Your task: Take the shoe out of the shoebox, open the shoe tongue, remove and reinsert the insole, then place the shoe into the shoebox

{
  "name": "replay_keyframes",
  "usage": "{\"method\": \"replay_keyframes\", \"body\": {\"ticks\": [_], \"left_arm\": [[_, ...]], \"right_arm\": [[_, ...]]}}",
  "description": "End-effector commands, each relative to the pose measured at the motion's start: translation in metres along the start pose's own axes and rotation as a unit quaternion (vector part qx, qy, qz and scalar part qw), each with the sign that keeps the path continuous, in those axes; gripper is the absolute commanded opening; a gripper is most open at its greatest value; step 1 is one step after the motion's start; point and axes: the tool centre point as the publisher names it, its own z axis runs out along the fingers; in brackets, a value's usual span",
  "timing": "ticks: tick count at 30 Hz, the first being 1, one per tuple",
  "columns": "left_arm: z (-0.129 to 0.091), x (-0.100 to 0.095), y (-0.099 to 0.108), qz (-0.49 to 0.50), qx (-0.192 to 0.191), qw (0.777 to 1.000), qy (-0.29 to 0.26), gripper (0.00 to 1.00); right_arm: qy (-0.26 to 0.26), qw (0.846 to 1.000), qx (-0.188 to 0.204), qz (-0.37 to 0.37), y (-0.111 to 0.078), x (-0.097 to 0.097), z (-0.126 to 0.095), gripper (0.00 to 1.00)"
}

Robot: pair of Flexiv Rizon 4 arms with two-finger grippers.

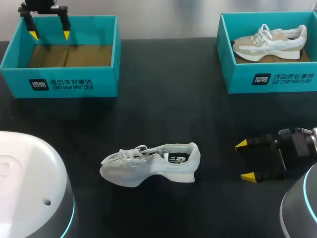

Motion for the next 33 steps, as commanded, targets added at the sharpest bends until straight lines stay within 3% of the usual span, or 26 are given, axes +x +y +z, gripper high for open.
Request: {"method": "replay_keyframes", "body": {"ticks": [1, 12, 22, 33], "left_arm": [[0.0, 0.0, 0.0, 0.0, 0.0, 1.0, 0.0, 1.0], [0.0, 0.0, 0.0, 0.0, 0.0, 1.0, 0.0, 1.0], [0.0, 0.0, 0.0, 0.0, 0.0, 1.0, 0.0, 1.0], [0.0, 0.0, 0.0, 0.0, 0.0, 1.0, 0.0, 1.0]], "right_arm": [[0.005, 1.0, 0.015, -0.005, -0.004, 0.0, 0.011, 1.0], [-0.063, 0.998, -0.02, 0.005, -0.022, -0.006, 0.022, 1.0], [-0.058, 0.997, -0.052, 0.005, -0.013, -0.006, 0.047, 1.0], [-0.058, 0.997, -0.052, 0.005, -0.013, -0.006, 0.047, 1.0]]}}
